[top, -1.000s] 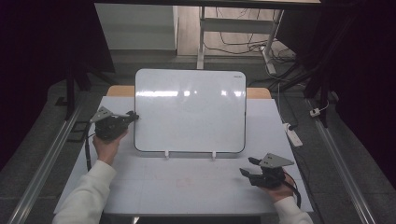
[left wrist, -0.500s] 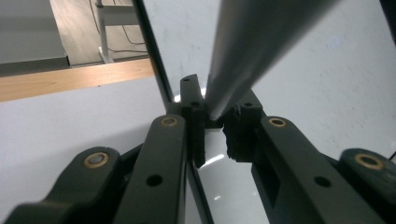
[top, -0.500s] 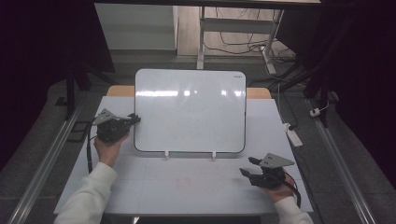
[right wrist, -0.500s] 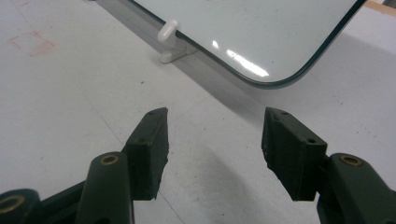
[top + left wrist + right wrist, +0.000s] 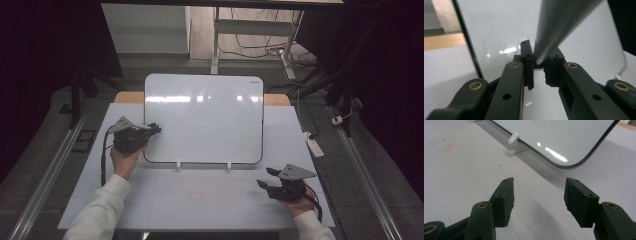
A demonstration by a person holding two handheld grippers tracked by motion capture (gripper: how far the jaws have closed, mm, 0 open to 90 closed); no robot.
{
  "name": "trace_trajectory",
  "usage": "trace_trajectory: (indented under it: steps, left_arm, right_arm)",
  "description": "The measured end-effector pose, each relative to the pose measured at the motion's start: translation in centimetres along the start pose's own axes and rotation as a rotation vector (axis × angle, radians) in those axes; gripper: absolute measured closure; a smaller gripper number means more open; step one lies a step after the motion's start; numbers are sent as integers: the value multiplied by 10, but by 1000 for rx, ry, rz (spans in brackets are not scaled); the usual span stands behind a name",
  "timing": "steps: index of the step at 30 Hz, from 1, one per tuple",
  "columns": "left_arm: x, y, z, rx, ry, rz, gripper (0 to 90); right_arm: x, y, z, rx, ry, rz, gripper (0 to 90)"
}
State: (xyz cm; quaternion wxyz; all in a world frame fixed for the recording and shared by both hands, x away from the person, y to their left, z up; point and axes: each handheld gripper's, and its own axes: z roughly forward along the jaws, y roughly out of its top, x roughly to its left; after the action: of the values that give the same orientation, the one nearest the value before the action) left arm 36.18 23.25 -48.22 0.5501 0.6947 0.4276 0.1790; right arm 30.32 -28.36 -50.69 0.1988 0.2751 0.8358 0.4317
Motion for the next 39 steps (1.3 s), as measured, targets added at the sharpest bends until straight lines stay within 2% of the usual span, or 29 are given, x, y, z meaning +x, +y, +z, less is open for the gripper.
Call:
trace_trajectory:
  steps: [4,9,12,19,25,28,35,36,38,39]
  left_arm:
    - [-15,-1,-1,42,-75,4,779]
    - [-39,-4,7,121,-192,-6,779]
    - [-52,-6,12,158,-248,-5,778]
    - [-88,-8,21,219,-359,38,778]
    - [-114,-11,31,262,-414,84,778]
    - [-121,-13,34,282,-428,97,778]
    - [-132,-14,39,315,-458,114,778]
    - [-133,-14,40,322,-463,116,778]
    - [-136,-15,43,334,-471,118,778]
    - [-137,-16,44,341,-473,119,778]
  right_arm:
    - [2,3,-2,-21,-7,-5,417]
    - [7,10,-4,-68,0,14,417]
    - [8,13,-4,-85,2,14,418]
    - [16,21,-5,-117,2,3,419]
    - [26,30,-7,-160,-6,-16,419]
    - [31,35,-9,-176,-9,-25,420]
    - [38,44,-9,-191,-10,-32,420]
    - [44,52,-9,-204,0,-40,421]
    - [47,55,-8,-206,2,-40,422]
    - [53,63,-5,-210,20,-45,423]
